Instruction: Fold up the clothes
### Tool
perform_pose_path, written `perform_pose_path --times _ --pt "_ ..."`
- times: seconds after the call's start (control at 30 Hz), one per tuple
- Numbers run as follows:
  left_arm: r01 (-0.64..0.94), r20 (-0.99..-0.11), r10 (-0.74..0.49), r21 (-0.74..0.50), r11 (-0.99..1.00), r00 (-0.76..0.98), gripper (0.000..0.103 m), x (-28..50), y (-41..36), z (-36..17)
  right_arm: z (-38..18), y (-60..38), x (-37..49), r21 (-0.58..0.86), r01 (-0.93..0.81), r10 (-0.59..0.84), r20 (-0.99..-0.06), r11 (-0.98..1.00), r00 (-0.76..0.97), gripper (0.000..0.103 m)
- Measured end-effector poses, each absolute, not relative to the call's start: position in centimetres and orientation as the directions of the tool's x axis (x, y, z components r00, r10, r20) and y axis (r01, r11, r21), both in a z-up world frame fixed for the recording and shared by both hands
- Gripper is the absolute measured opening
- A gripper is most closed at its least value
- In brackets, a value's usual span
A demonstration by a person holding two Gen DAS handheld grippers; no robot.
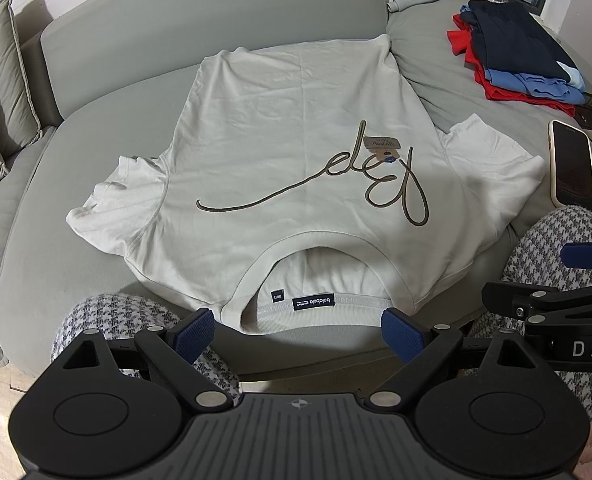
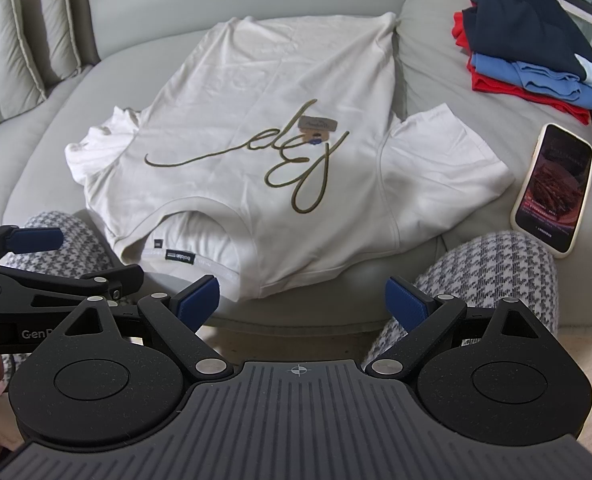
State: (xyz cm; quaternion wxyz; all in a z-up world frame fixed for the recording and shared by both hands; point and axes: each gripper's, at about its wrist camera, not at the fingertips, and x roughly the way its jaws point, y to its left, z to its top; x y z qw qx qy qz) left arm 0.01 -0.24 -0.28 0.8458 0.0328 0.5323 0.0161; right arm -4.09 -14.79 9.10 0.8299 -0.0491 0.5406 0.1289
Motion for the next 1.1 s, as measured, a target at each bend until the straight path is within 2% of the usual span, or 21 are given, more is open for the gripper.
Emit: perform_pose_path --times 0.87,1.1 --pt "0.027 -0.917 0.081 0.1 0.995 0.391 0.091 1.3 -0.5 -0.9 8.2 -15.2 -3.5 0.087 -0.244 0.173 -0.918 0.966 0.356 0.094" --pt "0.002 -0.919 0.077 0.084 0.996 0.386 0.091 3.9 -0.2 -0.6 7.8 -17.8 -2.2 0.085 -0.158 0.142 -0.907 0.984 0.397 0.094"
